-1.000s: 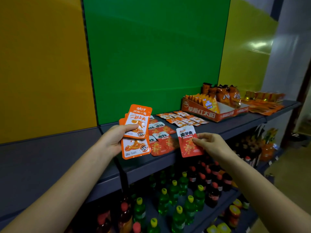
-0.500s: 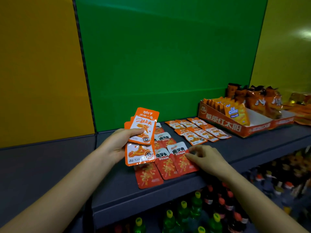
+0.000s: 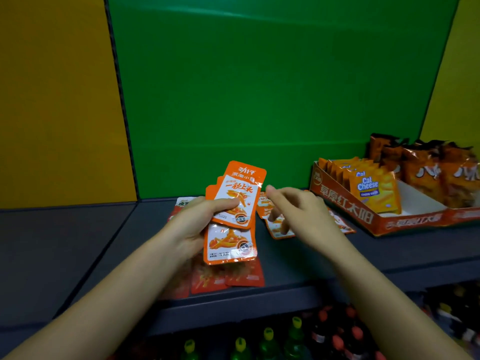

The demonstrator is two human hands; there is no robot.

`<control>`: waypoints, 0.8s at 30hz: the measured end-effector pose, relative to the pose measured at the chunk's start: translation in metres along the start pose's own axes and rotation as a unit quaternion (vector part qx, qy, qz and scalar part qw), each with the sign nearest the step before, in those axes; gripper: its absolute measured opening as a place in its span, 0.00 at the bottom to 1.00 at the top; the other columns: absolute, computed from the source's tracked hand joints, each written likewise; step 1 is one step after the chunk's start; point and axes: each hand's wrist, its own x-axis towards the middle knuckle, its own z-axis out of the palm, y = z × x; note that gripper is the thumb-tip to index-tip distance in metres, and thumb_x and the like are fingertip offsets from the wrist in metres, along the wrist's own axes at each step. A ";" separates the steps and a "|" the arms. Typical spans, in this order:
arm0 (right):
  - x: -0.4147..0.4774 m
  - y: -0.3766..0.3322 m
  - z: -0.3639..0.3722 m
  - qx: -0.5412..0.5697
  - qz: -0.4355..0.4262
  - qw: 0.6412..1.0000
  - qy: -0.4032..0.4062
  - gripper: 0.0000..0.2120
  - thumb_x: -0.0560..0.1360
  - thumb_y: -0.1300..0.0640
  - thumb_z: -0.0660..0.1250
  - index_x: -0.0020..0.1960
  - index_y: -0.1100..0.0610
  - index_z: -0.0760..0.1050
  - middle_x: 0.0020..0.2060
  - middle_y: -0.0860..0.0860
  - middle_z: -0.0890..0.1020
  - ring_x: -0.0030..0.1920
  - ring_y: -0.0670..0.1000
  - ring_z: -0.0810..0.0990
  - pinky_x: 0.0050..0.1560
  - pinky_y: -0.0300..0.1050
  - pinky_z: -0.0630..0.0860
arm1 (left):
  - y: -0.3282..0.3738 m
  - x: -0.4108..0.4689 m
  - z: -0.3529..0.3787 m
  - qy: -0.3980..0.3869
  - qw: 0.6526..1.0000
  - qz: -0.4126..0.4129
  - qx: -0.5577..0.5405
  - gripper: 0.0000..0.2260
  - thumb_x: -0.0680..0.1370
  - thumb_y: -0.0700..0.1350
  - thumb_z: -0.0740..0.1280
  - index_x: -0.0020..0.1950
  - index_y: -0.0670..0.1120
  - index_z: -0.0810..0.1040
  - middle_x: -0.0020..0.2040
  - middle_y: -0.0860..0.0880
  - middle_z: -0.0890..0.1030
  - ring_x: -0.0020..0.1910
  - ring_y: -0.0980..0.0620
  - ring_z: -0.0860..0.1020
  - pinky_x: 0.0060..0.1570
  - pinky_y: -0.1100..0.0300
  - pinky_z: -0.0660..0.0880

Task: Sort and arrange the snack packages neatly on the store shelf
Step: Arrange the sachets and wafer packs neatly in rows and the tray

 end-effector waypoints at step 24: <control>0.017 0.160 -0.099 -0.075 0.096 0.991 -0.056 0.07 0.73 0.53 0.69 0.47 0.56 0.78 0.32 0.47 0.78 0.39 0.48 0.79 0.34 0.36 0.70 | -0.039 0.027 0.101 0.135 0.989 -0.046 -0.050 0.08 0.74 0.47 0.69 0.45 0.42 0.76 0.27 0.47 0.82 0.24 0.50 0.81 0.24 0.58 0.78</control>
